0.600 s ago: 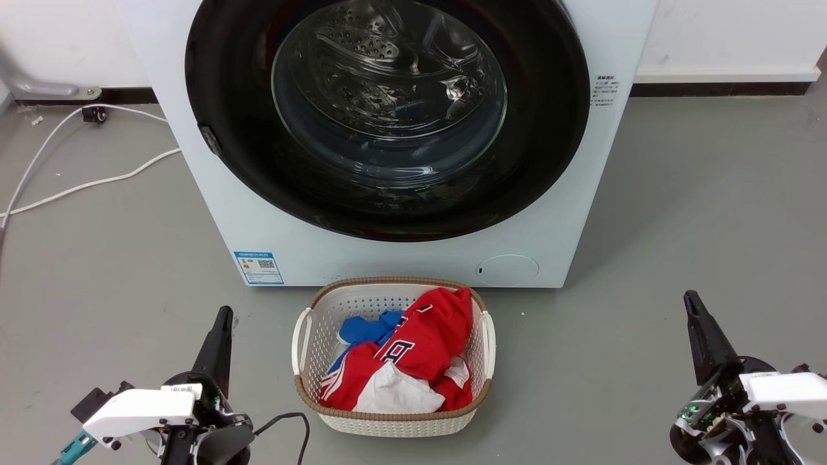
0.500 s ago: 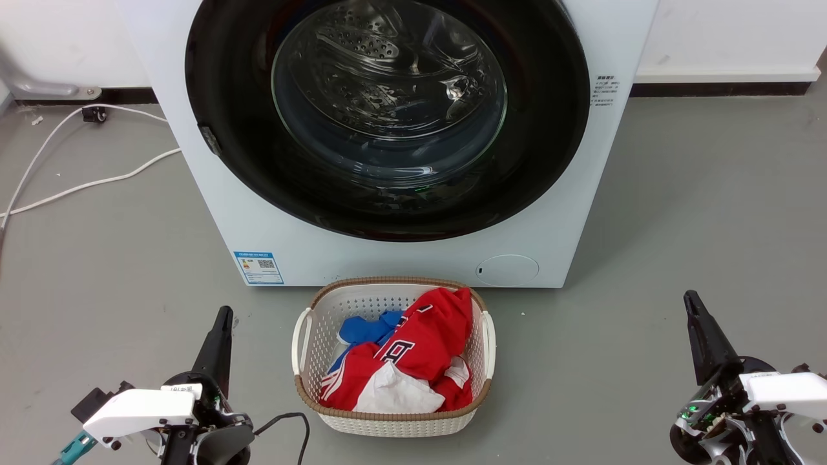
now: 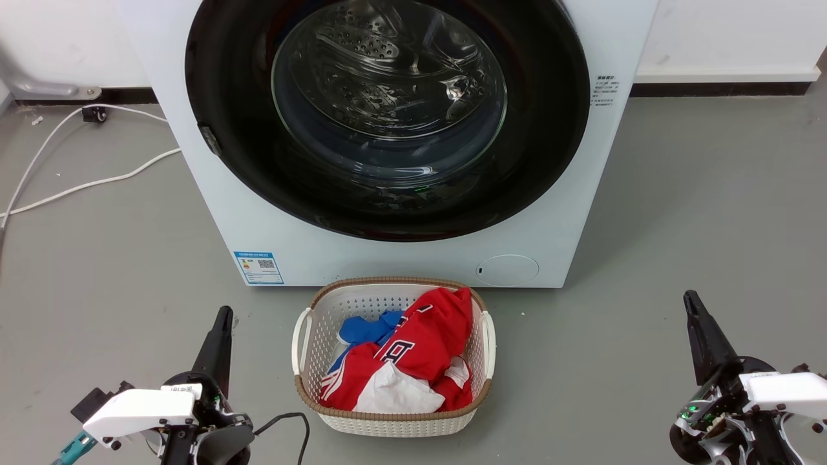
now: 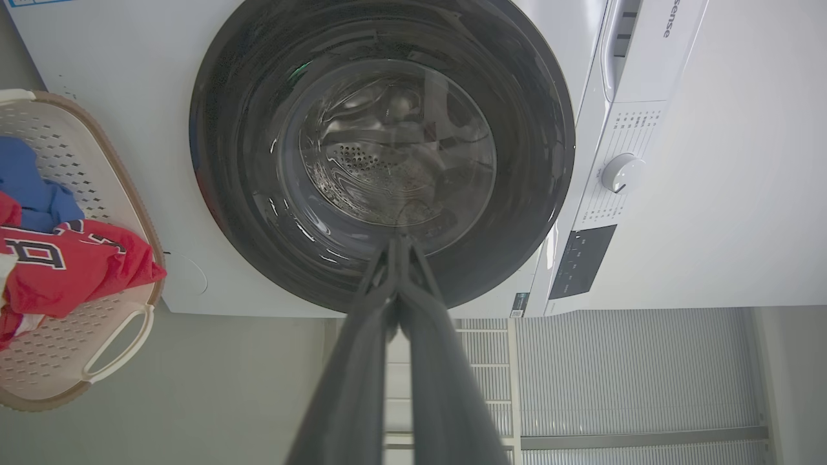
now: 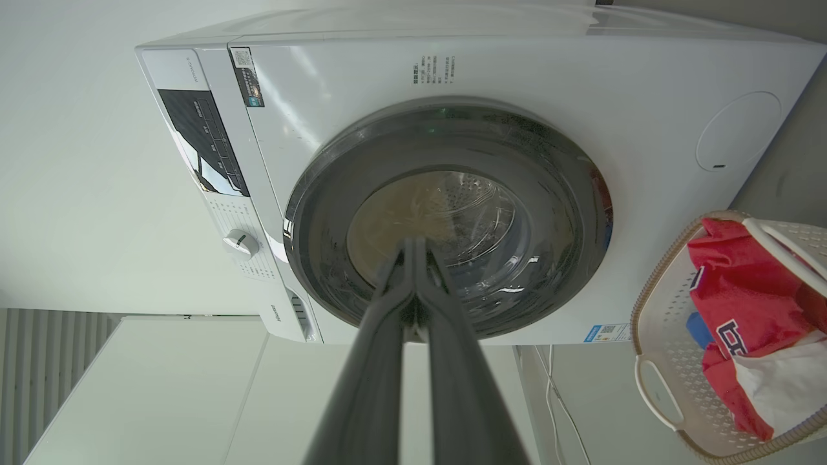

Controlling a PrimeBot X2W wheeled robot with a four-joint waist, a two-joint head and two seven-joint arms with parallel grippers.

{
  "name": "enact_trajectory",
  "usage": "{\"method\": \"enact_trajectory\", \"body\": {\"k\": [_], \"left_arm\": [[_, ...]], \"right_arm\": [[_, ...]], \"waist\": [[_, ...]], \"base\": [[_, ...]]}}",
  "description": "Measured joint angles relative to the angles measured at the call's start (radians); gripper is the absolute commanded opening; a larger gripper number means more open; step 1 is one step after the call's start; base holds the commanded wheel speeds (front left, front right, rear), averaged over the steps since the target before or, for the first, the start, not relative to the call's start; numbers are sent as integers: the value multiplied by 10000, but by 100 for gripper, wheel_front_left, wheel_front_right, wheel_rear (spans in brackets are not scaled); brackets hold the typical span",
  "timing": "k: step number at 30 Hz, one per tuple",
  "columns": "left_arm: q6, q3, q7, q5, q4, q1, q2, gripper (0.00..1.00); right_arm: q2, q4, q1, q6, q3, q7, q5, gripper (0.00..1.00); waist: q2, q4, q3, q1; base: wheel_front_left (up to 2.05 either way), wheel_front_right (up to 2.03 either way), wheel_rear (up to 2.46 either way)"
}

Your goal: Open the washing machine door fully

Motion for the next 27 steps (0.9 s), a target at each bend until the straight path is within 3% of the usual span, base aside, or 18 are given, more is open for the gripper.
{"method": "enact_trajectory", "body": {"k": [3,4,15,27], "left_arm": [[0,0,0,0,0,0,0,0],[0,-2,0,-2,17,8,-4,100],[17,-86,-268,236,368,542,-73,100],[449,-40,-840,2389,-454,546,-69,100]], "right_arm": [[2,0,0,2,-4,2,-4,0],[6,13,7,0,-2,2,-8,100],[69,426,583,-15,-21,-259,-387,100],[73,-451,725,-15,-205,-811,-2778,100]], "waist": [[0,0,0,0],[0,0,0,0],[0,0,4,0],[0,1,39,0]], "base": [[0,0,0],[0,0,0],[0,0,0],[0,0,0]]}}
